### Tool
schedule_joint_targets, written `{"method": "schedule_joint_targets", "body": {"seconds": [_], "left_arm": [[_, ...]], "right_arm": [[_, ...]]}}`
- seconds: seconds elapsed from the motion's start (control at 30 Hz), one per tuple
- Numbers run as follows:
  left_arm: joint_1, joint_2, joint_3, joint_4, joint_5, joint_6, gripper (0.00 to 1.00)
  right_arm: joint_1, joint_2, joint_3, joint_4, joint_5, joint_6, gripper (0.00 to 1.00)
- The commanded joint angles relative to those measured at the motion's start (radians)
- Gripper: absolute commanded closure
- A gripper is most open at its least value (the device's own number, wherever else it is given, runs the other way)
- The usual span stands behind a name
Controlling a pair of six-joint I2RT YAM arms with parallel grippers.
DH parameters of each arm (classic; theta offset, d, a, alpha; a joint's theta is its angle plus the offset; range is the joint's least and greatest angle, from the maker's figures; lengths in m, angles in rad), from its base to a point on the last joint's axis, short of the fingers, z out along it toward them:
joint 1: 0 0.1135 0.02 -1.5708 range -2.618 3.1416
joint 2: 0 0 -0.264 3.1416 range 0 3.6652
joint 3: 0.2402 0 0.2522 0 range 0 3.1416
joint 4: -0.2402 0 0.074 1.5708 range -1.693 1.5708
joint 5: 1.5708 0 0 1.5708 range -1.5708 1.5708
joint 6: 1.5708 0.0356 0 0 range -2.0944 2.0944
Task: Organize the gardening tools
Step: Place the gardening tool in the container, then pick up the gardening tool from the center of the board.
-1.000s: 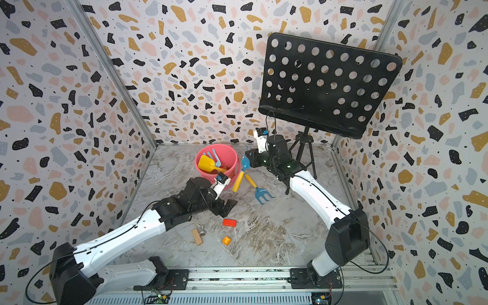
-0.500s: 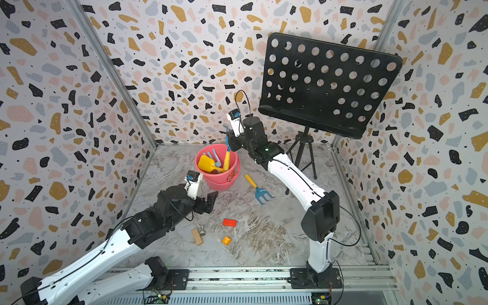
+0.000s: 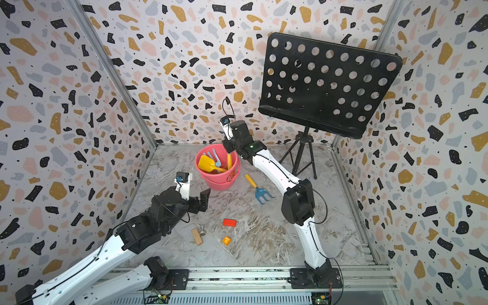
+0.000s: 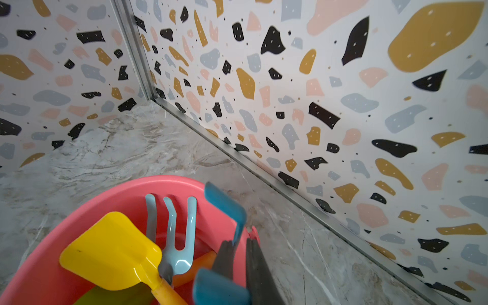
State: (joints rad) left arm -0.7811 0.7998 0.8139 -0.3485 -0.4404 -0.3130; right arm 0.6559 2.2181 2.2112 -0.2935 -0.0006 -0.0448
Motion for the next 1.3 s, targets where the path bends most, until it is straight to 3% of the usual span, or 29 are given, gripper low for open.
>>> {"method": "schedule_joint_targets", "body": {"seconds": [0.0, 0.13, 0.4, 0.47, 0.67, 0.97, 1.1, 1.27], "left_arm": [[-0.001, -0.010, -0.010, 0.014, -0.027, -0.018, 0.01], [-0.002, -0.008, -0.012, 0.021, -0.021, -0.025, 0.00], [-0.001, -0.008, -0.004, 0.019, -0.020, -0.025, 0.00], [-0.001, -0.008, -0.002, 0.019, -0.019, -0.024, 0.01], [-0.001, -0.006, 0.005, 0.018, -0.017, -0.026, 0.00], [-0.001, 0.000, 0.003, 0.024, -0.010, -0.030, 0.01], [-0.001, 0.006, -0.002, 0.029, -0.002, -0.037, 0.00], [-0.001, 0.011, -0.008, 0.029, 0.002, -0.049, 0.01]], "right_arm": [[0.004, -0.005, 0.037, -0.034, 0.002, 0.007, 0.99], [0.005, 0.003, 0.014, -0.040, -0.002, 0.024, 0.93], [0.005, -0.027, -0.036, -0.040, -0.012, 0.054, 0.49], [0.004, -0.041, -0.036, -0.048, -0.012, 0.058, 0.44], [0.004, -0.127, -0.078, -0.088, 0.061, 0.142, 0.39], [0.004, -0.382, -0.401, -0.041, 0.158, 0.340, 0.30], [-0.004, -0.429, -0.475, -0.111, 0.189, 0.407, 0.23], [-0.035, -0.463, -0.585, -0.164, 0.178, 0.509, 0.22]]}}
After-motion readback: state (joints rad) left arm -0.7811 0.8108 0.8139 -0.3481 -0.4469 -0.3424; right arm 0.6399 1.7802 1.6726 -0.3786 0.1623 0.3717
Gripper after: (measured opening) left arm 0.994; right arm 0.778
